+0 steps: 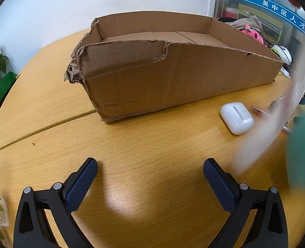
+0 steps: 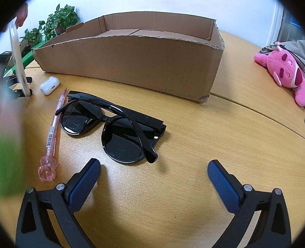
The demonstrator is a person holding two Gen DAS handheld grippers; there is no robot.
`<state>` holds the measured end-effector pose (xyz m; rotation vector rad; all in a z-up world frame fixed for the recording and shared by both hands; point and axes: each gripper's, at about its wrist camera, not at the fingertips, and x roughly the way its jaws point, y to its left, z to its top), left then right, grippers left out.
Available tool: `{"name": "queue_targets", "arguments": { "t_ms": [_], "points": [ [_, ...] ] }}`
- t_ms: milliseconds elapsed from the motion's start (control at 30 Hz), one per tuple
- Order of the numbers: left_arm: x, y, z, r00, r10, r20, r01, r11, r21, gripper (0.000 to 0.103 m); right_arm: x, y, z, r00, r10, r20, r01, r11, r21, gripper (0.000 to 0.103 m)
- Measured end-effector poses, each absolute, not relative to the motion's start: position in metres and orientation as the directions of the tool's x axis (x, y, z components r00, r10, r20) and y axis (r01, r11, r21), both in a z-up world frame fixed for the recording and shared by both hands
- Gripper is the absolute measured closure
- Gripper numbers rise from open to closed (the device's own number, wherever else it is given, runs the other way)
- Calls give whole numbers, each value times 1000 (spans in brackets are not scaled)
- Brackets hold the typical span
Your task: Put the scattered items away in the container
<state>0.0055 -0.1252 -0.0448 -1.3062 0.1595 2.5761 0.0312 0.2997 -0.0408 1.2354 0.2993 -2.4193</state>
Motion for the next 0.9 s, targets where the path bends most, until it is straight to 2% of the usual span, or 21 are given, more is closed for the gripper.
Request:
{"name": "queue_targets", "arguments": {
  "t_ms": [900],
  "points": [
    [1,-127,-44,-568,168,-806,-263,-965,-15,0,28,287,-37,-538,-229,-811,399,-917,-6,0]
  ]
}}
